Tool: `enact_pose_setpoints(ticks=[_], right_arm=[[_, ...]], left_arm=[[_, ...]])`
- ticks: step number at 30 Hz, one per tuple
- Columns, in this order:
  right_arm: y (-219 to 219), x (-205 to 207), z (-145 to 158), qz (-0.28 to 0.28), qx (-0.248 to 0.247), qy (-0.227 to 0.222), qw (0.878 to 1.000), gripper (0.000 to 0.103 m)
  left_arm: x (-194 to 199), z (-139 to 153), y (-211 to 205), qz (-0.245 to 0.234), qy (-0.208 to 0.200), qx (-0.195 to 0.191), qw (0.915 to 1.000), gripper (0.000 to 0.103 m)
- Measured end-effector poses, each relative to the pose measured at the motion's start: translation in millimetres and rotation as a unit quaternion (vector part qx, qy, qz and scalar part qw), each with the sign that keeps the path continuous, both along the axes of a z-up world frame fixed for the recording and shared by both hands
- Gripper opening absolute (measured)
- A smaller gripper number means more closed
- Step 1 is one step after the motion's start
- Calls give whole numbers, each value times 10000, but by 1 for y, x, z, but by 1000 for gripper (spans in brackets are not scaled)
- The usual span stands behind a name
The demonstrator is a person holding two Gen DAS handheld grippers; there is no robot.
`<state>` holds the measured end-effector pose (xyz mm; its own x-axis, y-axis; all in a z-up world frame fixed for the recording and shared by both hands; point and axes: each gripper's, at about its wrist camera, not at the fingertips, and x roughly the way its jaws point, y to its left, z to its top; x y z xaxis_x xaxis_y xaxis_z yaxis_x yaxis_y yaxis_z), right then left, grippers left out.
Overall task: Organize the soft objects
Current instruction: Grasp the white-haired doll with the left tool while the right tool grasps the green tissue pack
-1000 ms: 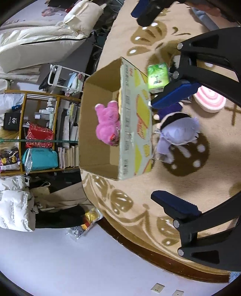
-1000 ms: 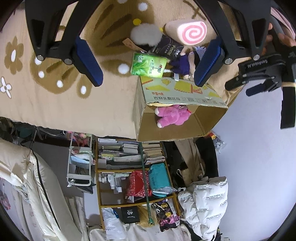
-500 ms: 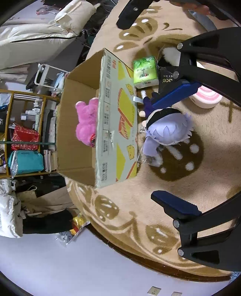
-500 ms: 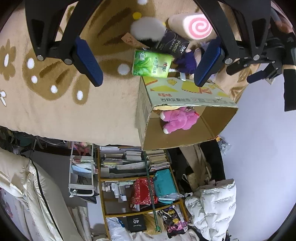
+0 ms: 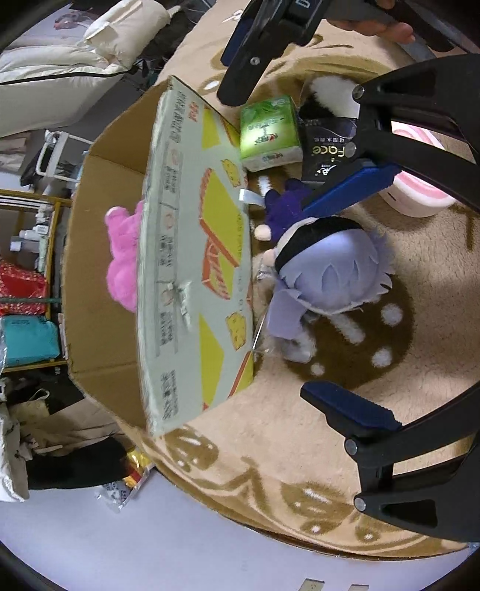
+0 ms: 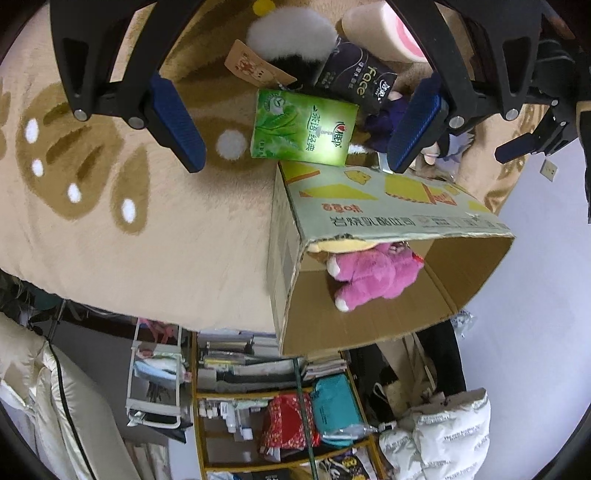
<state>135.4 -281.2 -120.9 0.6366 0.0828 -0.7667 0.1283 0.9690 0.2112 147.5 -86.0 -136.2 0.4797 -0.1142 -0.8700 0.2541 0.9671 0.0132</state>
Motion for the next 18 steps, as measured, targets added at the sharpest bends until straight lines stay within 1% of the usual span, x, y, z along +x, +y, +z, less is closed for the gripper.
enact_pose_setpoints(ticks=[4,9,14,16,17,18], right_arm=[[0,7,-11,-10,75,162,9998,103],[3,16,-26,0,119,372,9992,103],[6,23,-38,38,128,598,9981,103],[6,25,-44,85,205,717,9972,103],[5,24,-45,100,227,752,9969,103],[5,24,-47,118,240,787,9965,103]], left_arm=[[2,-10,-6,-52,115,104,9999,89],[8,-21,-9,-66,264,128,9995,89],[11,-27,-9,-80,372,17,9993,89],[11,-29,-10,-78,424,-33,9991,89],[11,-30,-10,-93,440,-65,9990,87],[10,-30,-9,-109,442,-92,9989,82]])
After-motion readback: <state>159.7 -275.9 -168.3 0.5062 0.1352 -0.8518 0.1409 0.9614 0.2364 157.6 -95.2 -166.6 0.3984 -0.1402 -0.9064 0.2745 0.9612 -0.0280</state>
